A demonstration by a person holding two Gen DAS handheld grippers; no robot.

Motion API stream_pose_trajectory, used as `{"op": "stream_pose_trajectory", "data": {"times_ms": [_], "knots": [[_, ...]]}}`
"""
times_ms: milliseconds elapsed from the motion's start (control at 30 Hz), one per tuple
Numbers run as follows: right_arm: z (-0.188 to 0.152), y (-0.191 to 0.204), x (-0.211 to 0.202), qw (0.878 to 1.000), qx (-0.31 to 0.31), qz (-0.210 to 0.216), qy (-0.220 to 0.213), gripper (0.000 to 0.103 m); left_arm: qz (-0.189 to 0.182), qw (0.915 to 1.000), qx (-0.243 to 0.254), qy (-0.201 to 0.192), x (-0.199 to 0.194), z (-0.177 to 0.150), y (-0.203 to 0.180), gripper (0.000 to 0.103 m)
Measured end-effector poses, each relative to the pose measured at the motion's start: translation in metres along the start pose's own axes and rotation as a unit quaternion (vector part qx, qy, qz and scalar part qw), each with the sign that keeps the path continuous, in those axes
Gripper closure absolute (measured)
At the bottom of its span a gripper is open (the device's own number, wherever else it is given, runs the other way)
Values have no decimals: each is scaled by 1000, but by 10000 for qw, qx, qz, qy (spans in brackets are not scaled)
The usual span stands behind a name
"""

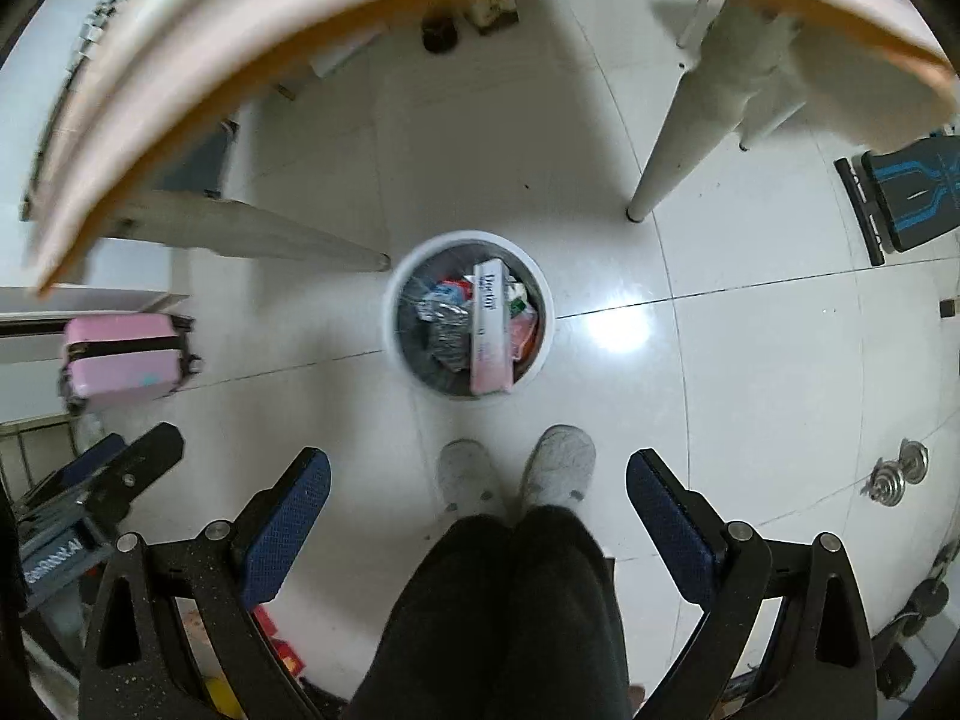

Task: Collect trash

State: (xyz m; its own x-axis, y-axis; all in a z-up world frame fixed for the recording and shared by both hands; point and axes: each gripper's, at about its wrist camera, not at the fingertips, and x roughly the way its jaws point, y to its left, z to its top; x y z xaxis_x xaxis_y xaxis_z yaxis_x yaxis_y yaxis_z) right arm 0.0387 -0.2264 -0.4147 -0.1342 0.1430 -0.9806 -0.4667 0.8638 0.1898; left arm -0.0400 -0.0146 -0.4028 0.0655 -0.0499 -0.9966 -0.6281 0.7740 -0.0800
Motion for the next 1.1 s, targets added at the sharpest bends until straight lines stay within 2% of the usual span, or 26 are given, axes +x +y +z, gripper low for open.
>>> {"op": "stream_pose_trajectory", "data": {"times_ms": [267,433,567,867,1100], "knots": [[-38,13,-150,9983,-280,431,-279,3,-421,9982,239,-346,-114,-21,-13,8],[-61,19,-217,9961,-472,659,-343,3,-742,9950,300,-597,-177,-33,-15,8],[-78,24,-265,9935,-542,897,-449,3,-950,9921,318,-759,-212,-43,-16,8],[-114,34,-329,9871,-602,1354,-604,3,-1366,9853,296,-981,-268,-64,-10,8],[-126,41,-350,9847,-700,1431,-702,3,-1553,9813,337,-1089,-288,-74,-9,8]]}}
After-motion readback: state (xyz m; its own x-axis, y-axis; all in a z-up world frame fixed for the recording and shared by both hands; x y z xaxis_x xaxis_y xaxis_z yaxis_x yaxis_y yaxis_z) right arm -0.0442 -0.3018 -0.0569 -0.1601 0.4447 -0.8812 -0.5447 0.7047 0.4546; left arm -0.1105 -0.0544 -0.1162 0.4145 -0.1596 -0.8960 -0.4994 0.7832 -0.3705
